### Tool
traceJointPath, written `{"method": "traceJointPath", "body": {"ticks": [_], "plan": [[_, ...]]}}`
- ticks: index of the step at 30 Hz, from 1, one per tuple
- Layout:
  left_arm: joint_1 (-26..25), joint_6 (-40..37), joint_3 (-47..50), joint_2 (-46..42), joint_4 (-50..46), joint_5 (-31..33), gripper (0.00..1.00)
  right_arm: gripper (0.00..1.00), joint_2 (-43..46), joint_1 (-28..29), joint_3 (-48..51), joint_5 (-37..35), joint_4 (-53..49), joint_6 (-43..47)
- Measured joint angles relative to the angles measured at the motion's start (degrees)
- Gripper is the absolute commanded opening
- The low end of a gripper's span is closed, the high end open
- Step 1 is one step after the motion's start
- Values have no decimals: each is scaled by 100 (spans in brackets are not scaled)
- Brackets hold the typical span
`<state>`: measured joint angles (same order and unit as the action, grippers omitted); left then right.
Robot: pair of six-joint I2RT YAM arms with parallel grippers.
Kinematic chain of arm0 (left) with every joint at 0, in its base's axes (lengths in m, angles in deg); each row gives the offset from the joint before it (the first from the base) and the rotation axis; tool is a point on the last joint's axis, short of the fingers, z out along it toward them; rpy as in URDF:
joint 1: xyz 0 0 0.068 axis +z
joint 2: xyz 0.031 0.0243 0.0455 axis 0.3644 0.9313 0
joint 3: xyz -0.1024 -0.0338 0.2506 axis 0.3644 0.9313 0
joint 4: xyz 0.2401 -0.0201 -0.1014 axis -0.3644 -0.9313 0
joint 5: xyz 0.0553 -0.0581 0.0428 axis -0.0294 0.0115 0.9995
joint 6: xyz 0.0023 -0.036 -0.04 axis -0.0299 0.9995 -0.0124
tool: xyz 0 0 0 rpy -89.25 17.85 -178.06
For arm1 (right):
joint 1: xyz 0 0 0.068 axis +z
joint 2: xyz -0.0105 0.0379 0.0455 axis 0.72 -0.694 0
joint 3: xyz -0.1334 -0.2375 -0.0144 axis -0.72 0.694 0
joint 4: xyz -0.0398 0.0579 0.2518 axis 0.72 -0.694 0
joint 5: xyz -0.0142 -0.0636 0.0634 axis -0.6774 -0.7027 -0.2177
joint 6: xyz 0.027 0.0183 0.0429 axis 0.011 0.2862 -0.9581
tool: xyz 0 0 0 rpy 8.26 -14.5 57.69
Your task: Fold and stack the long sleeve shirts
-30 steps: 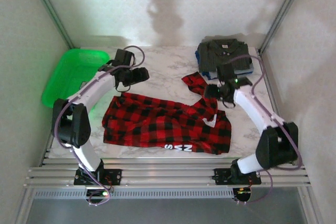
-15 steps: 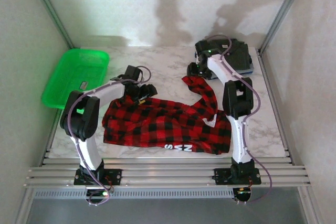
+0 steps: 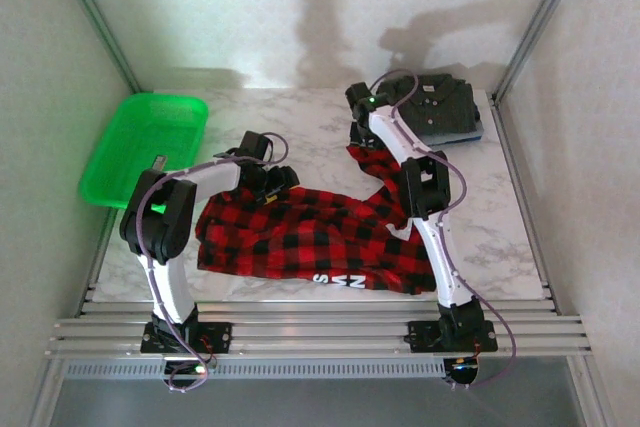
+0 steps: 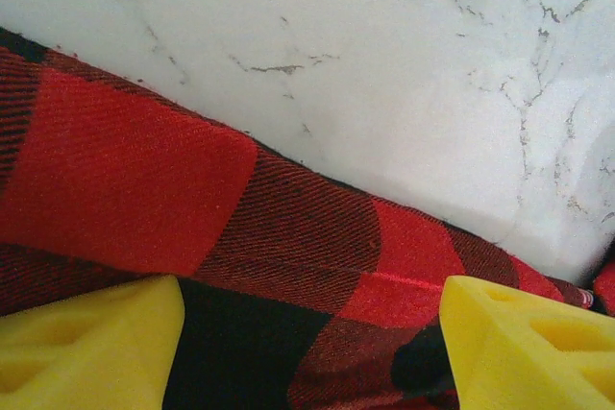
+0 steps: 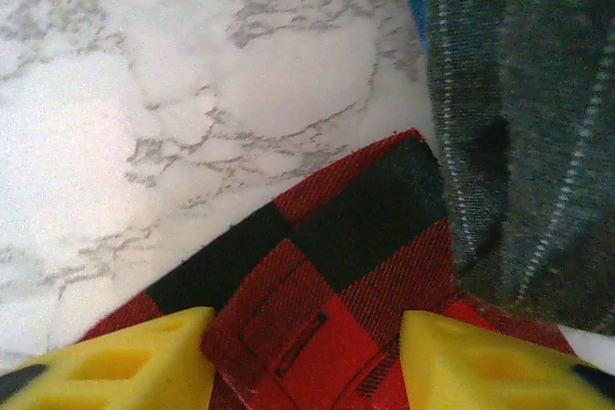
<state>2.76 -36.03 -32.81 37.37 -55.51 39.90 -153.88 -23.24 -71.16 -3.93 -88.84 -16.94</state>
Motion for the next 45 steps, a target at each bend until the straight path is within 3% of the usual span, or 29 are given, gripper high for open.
{"method": "traceJointPath", "body": {"ticks": [4,9,18,22,26,31,35,45], "plan": [[20,2,0,39,120,-2,71,18,-72,46,-79,-295,-142,-286],[61,0,-105,140,192,-26,71,0,-63,33,-83,-352,-160,-472],[199,-2,-319,343,409,-59,71,0,1130,33,925,20,881,-721],[243,0,-345,387,483,-111,71,0,2135,55,1038,317,1303,-997],[315,0,-354,424,592,-205,71,0,3335,264,1766,361,1648,-1377],[422,-7,-396,470,640,-308,71,0,4774,1029,3571,192,2087,-2234],[470,-33,-422,503,678,-391,71,0,5375,1794,4841,-94,2188,-3038],[496,-114,-426,509,710,-433,72,0,6417,3545,5932,-1353,1663,-4955]]}}
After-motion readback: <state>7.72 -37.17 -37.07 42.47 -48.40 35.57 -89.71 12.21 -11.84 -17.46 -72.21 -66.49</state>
